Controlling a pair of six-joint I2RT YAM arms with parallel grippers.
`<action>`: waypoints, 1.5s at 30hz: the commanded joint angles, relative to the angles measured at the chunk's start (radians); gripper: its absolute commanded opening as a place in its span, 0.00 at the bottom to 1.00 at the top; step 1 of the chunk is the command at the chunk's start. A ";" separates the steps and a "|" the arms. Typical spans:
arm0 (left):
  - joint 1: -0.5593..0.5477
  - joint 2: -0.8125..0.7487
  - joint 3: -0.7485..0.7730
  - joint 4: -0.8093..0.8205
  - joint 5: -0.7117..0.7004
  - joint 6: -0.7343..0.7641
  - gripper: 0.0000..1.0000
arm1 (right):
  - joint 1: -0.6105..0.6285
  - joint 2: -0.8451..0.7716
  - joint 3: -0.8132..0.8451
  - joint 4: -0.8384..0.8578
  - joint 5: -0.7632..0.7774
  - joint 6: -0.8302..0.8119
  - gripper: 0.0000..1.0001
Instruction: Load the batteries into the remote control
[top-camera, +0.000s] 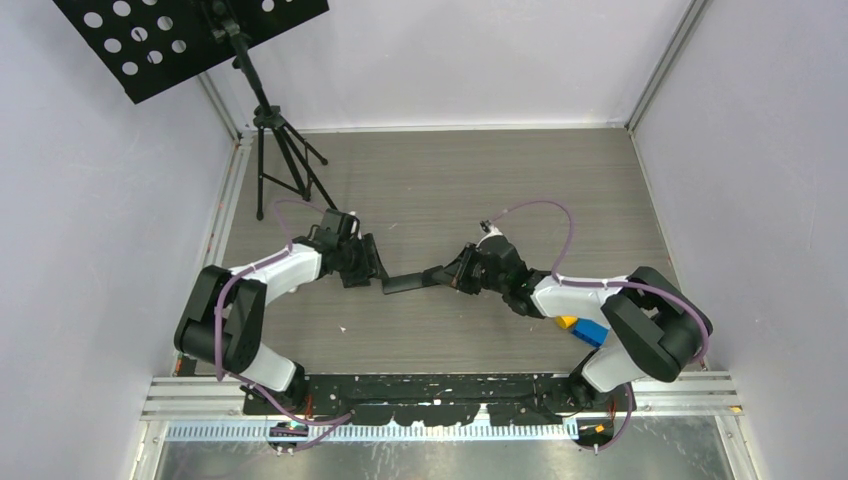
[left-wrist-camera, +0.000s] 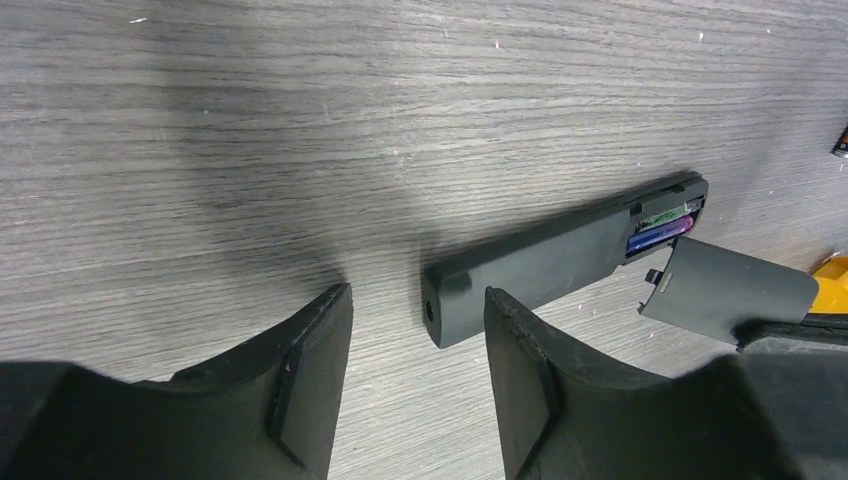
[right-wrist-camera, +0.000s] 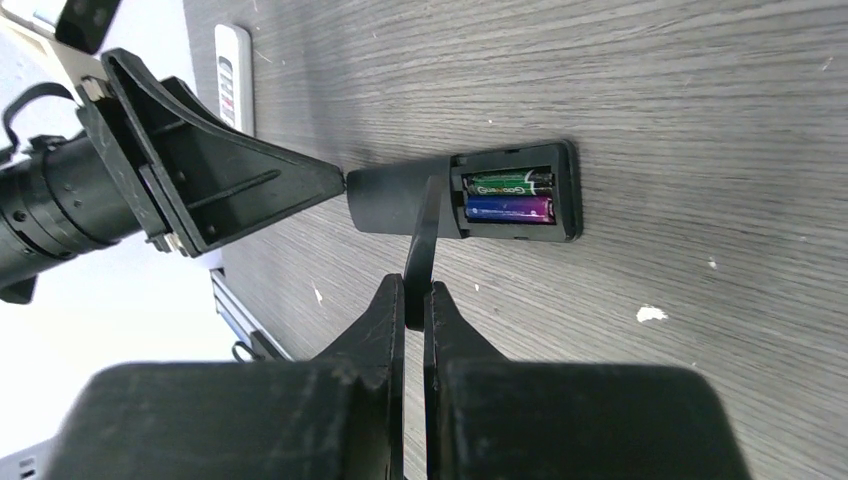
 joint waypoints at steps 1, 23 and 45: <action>0.005 0.020 0.015 0.011 0.007 0.024 0.53 | -0.018 -0.020 0.062 -0.062 -0.058 -0.110 0.00; 0.006 0.026 0.008 0.012 0.040 0.004 0.50 | -0.084 0.131 0.110 0.007 -0.248 -0.256 0.00; 0.012 0.096 0.004 0.143 0.202 -0.096 0.45 | -0.017 0.077 0.019 0.080 -0.107 -0.133 0.00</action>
